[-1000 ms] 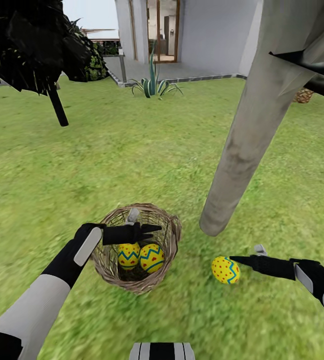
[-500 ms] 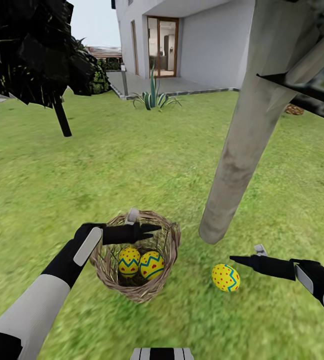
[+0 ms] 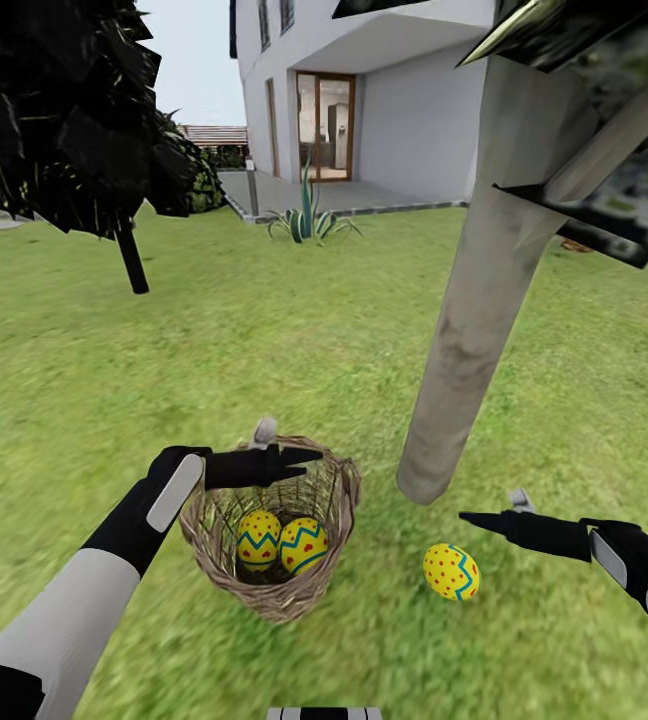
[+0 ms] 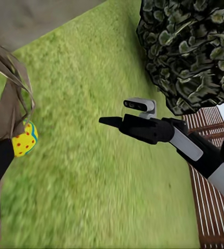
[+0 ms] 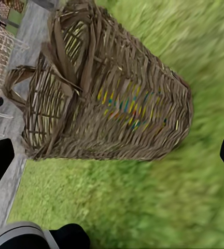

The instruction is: Take the three Easter eggs out of the wicker basket on the lawn in the garden, then place them on the lawn next to a single tree (choose any tree) so that all three eggs are next to the same tree and none are left in the basket.

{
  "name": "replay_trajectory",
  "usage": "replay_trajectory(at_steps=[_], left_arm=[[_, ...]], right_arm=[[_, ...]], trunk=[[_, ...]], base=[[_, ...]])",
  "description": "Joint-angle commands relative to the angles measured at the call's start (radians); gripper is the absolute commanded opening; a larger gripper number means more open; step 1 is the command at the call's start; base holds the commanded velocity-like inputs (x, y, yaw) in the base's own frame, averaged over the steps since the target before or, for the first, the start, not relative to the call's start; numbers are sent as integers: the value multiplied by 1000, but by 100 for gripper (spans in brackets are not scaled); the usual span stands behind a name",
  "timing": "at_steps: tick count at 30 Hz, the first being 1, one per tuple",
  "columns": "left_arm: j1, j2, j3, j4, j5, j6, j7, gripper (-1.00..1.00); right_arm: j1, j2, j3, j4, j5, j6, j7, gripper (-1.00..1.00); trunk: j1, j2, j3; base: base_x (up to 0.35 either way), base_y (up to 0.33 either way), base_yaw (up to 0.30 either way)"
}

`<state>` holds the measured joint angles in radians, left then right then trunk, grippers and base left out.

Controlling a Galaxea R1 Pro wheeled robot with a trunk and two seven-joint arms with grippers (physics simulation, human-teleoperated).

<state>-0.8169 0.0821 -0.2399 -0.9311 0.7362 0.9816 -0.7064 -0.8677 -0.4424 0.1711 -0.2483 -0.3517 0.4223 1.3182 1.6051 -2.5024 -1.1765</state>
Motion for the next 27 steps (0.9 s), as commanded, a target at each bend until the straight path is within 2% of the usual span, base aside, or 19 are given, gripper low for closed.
replay_trajectory(at_steps=[1,11,18,27], left_arm=[[-1,1,-2,0,0,3,-2,100],[-1,1,-2,0,1,3,-4,100],[-1,15,-1,1,4,3,-6,100],[-1,18,-1,0,5,3,-7,100]], right_arm=[[-1,-1,8,0,-10,10,1,100],[0,-1,8,0,-10,10,1,100],[0,-1,8,0,-10,10,1,100],[-1,-1,8,0,-11,10,1,100]], trunk=[[-1,0,3],[-5,2,42],[-31,50,64],[-66,113,92]], base=[[0,0,0],[0,0,0],[0,0,0],[0,0,0]])
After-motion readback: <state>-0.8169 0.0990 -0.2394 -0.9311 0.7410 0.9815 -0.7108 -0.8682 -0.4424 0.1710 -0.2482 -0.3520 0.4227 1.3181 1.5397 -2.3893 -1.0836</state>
